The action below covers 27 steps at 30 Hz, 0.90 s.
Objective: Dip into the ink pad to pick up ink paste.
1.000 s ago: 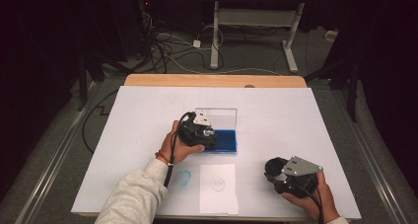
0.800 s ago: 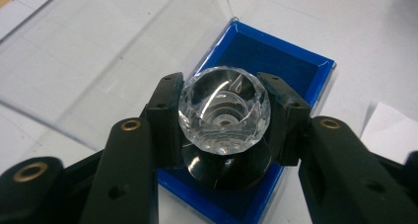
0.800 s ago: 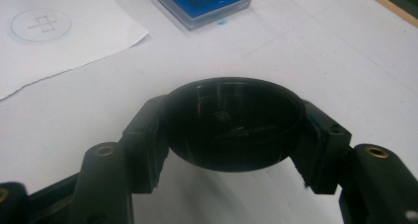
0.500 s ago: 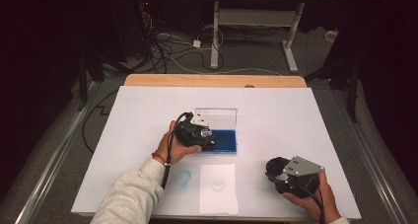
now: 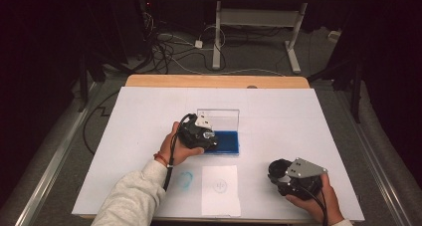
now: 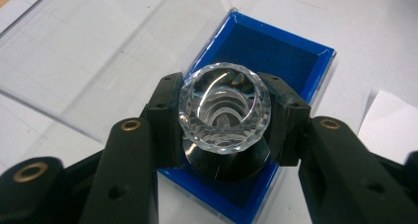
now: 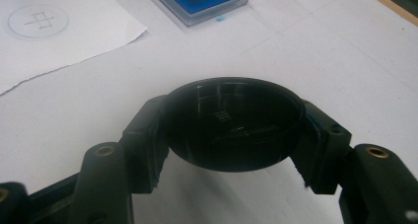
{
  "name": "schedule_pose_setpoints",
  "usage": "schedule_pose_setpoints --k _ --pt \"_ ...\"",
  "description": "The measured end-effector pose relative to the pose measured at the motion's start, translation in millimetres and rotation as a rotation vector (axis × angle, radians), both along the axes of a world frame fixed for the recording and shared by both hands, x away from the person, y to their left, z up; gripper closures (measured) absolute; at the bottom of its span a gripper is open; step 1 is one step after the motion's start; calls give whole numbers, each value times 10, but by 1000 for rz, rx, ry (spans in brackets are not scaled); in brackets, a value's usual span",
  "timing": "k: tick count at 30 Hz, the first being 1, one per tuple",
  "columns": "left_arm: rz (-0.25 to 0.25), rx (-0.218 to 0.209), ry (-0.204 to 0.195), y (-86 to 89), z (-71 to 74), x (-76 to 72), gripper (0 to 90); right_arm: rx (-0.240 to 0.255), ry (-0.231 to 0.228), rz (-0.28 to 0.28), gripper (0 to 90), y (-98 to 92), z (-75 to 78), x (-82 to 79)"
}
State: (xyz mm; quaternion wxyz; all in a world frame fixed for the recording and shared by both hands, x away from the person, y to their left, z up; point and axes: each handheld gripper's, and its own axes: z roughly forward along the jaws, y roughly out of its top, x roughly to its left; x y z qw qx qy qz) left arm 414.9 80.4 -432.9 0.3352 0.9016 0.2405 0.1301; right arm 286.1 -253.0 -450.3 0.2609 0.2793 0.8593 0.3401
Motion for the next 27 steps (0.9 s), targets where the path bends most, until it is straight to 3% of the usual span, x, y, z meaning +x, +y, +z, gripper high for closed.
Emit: schedule_pose_setpoints --k 4,17,27 --pt "2 -18 5 12 -14 12 545 3 -1 -7 382 -12 6 -3" --pt "6 40 -26 -45 0 -31 545 8 -19 -23 382 -1 21 -16" --pt "4 29 -17 -24 -3 -18 545 19 -29 -30 382 -31 41 -18"
